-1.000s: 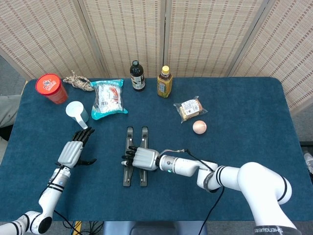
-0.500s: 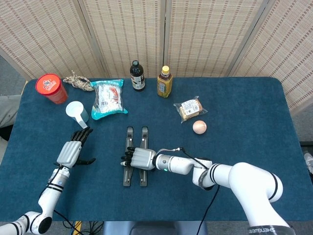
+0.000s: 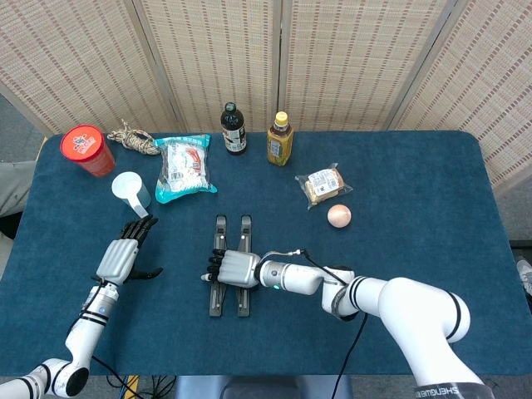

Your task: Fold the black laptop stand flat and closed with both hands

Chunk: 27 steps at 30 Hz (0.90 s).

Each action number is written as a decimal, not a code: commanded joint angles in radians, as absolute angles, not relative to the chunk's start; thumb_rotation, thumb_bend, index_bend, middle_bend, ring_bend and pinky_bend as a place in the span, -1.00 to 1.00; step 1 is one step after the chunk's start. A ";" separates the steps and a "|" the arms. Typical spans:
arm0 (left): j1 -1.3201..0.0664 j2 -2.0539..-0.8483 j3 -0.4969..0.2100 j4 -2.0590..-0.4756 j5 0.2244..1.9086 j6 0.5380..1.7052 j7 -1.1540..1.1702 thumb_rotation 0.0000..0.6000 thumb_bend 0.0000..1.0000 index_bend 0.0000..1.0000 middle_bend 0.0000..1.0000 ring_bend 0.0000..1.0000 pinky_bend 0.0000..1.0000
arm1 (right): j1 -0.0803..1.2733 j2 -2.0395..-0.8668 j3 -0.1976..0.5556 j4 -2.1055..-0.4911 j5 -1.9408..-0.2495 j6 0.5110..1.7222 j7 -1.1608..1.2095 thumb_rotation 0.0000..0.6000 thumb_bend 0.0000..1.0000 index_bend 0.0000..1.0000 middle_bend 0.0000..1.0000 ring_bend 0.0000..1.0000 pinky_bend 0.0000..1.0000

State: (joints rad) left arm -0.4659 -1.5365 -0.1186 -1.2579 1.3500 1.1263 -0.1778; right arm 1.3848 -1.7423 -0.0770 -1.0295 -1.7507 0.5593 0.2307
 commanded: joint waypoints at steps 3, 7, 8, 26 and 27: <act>-0.464 -1.536 -0.119 -1.257 1.352 1.129 -0.180 1.00 -0.73 -0.96 -1.00 -1.00 -1.00 | 1.387 -1.752 -0.084 -1.012 -1.756 0.583 0.250 1.00 -0.64 -0.90 -0.52 -1.00 -1.00; -0.463 -1.536 -0.119 -1.259 1.355 1.130 -0.181 1.00 -0.73 -0.96 -1.00 -1.00 -1.00 | 1.382 -1.757 -0.090 -0.998 -1.759 0.602 0.255 1.00 -0.58 -0.79 -0.42 -1.00 -1.00; -0.463 -1.536 -0.119 -1.259 1.356 1.131 -0.181 1.00 -0.73 -0.96 -1.00 -1.00 -1.00 | 1.380 -1.758 -0.091 -0.995 -1.758 0.607 0.256 1.00 -0.58 -0.77 -0.40 -1.00 -1.00; -0.464 -1.538 -0.121 -1.267 1.359 1.133 -0.171 1.00 -0.73 -0.96 -1.00 -1.00 -1.00 | 1.343 -1.759 -0.087 -0.990 -1.738 0.659 0.226 1.00 -0.58 -0.74 -0.41 -1.00 -1.00; -0.464 -1.538 -0.122 -1.267 1.359 1.133 -0.170 1.00 -0.73 -0.96 -1.00 -1.00 -1.00 | 1.342 -1.757 -0.085 -0.996 -1.734 0.657 0.223 1.00 -0.58 -0.85 -0.52 -1.00 -1.00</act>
State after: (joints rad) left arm -0.4642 -1.5379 -0.1218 -1.2672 1.3591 1.1327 -0.1702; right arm 1.3428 -1.7598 -0.0871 -0.9910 -1.7374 0.6600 0.2257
